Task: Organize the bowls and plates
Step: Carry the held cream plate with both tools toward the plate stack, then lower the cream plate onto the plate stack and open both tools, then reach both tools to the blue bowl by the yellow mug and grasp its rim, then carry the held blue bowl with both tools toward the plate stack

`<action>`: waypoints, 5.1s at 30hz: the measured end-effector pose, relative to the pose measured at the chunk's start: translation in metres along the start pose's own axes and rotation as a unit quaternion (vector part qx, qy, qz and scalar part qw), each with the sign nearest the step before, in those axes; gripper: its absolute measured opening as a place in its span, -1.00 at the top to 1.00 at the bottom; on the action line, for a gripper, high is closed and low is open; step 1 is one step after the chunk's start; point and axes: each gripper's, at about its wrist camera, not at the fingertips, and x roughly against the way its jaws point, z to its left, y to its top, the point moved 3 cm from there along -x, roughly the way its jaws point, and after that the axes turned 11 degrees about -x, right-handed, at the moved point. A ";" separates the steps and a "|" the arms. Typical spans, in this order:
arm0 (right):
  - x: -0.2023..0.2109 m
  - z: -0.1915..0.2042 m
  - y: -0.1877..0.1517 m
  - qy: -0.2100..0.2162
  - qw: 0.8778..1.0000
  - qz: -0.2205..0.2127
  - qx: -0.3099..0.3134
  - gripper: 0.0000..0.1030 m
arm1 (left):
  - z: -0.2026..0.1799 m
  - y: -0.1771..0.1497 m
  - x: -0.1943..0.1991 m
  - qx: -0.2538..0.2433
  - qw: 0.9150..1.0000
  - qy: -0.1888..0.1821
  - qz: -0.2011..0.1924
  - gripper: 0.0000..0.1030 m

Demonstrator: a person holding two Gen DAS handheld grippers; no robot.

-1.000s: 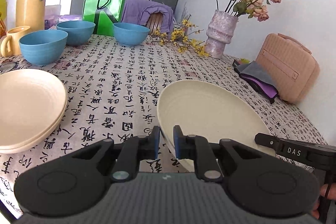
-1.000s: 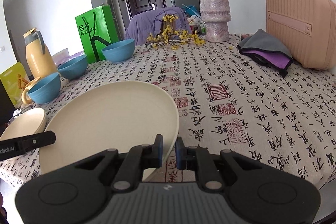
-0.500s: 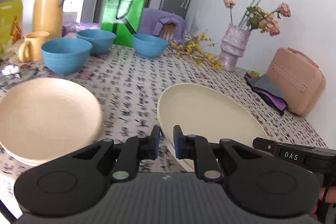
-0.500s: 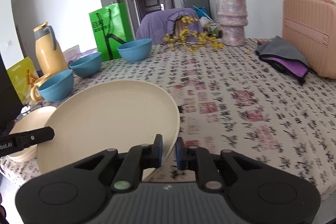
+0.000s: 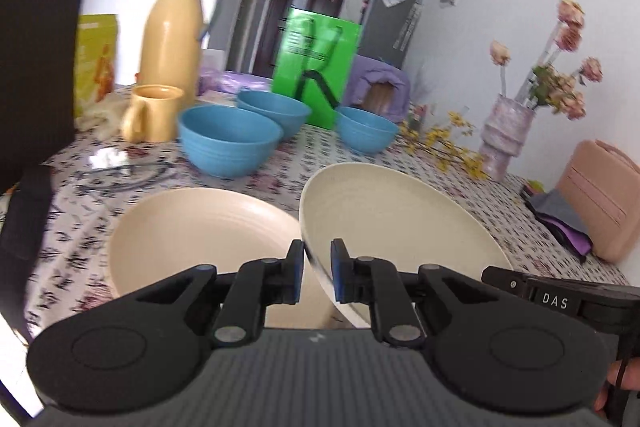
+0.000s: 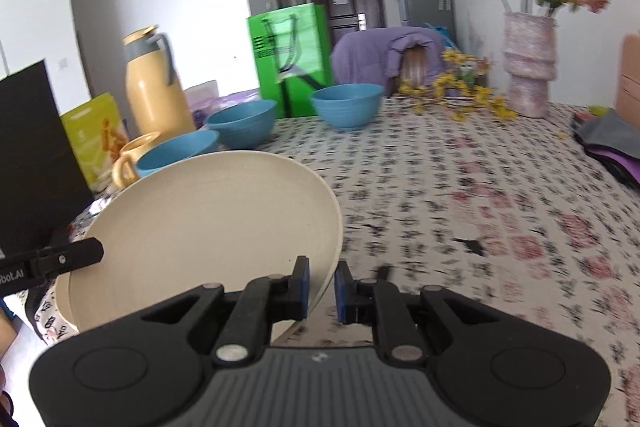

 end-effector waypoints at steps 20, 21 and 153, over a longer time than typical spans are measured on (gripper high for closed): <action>-0.070 0.114 -0.022 0.016 0.993 0.014 0.120 0.69 | 0.103 -0.015 -0.005 0.018 0.997 0.075 0.021 0.71; -0.073 0.117 -0.025 0.015 0.992 0.017 0.124 0.68 | 0.106 -0.016 -0.006 0.018 0.997 0.077 0.024 0.71; -0.043 -0.096 0.132 0.035 0.992 0.002 -0.123 0.81 | -0.105 0.108 -0.150 -0.039 0.992 -0.081 0.084 0.76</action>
